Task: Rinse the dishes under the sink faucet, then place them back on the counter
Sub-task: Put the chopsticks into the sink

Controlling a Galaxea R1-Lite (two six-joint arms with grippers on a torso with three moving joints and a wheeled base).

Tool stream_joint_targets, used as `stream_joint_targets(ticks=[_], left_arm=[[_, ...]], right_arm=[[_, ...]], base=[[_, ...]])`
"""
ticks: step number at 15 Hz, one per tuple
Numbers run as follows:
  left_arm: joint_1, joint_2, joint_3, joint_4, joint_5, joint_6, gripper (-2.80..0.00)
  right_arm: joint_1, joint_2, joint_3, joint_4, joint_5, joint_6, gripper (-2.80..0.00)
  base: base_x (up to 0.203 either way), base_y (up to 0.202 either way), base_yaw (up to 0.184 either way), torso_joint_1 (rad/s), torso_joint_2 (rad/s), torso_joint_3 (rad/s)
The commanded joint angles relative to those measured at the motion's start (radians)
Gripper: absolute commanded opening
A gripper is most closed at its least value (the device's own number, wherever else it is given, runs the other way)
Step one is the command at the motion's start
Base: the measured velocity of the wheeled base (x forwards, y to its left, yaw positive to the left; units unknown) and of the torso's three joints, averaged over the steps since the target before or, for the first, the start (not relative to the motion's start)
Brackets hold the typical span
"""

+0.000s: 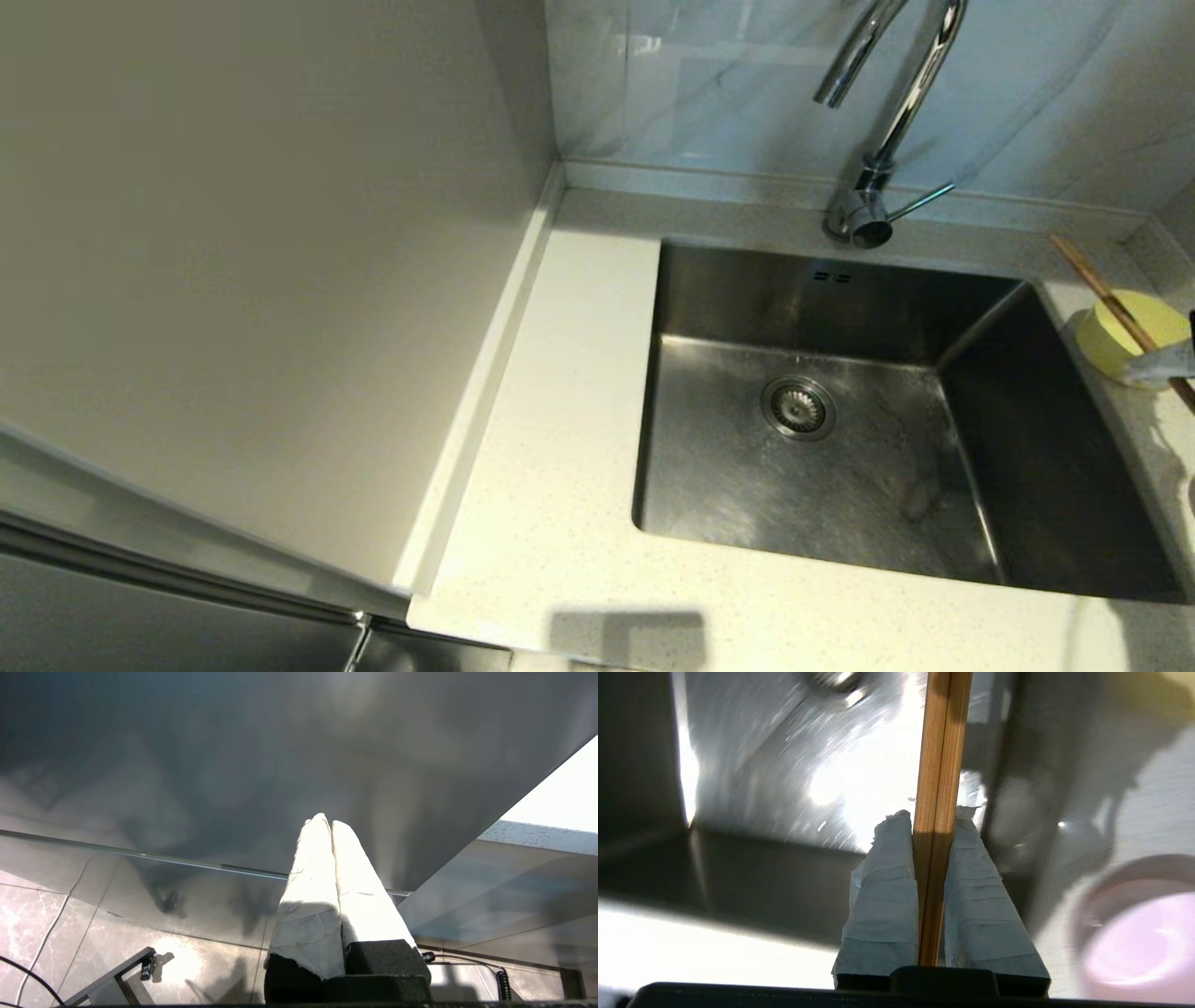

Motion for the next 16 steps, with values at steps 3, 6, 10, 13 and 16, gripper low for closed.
stream_joint_targets(ticks=[3, 6, 10, 13, 16], left_arm=[[0.0, -0.003, 0.0, 0.0, 0.0, -0.001, -2.8], [0.0, -0.003, 0.0, 0.0, 0.0, -0.001, -2.8], [0.0, -0.003, 0.0, 0.0, 0.0, -0.001, -2.8], [0.0, -0.003, 0.0, 0.0, 0.0, -0.001, -2.8], [0.0, -0.003, 0.0, 0.0, 0.0, -0.001, -2.8]], right_arm=[[0.212, -0.133, 0.203, -0.06, -0.026, -0.012, -2.8], [0.414, -0.081, 0.263, -0.174, -0.14, 0.125, -2.8], [0.55, 0.088, 0.312, -0.383, -0.299, 0.271, -2.8], [0.558, 0.197, 0.312, -0.465, -0.364, 0.23, -2.8], [0.556, 0.316, 0.281, -0.547, -0.391, 0.206, -2.8]], base=[[0.0, 0.0, 0.0, 0.0, 0.0, 0.0], [0.0, 0.0, 0.0, 0.0, 0.0, 0.0], [0.0, 0.0, 0.0, 0.0, 0.0, 0.0], [0.0, 0.0, 0.0, 0.0, 0.0, 0.0], [0.0, 0.0, 0.0, 0.0, 0.0, 0.0]])
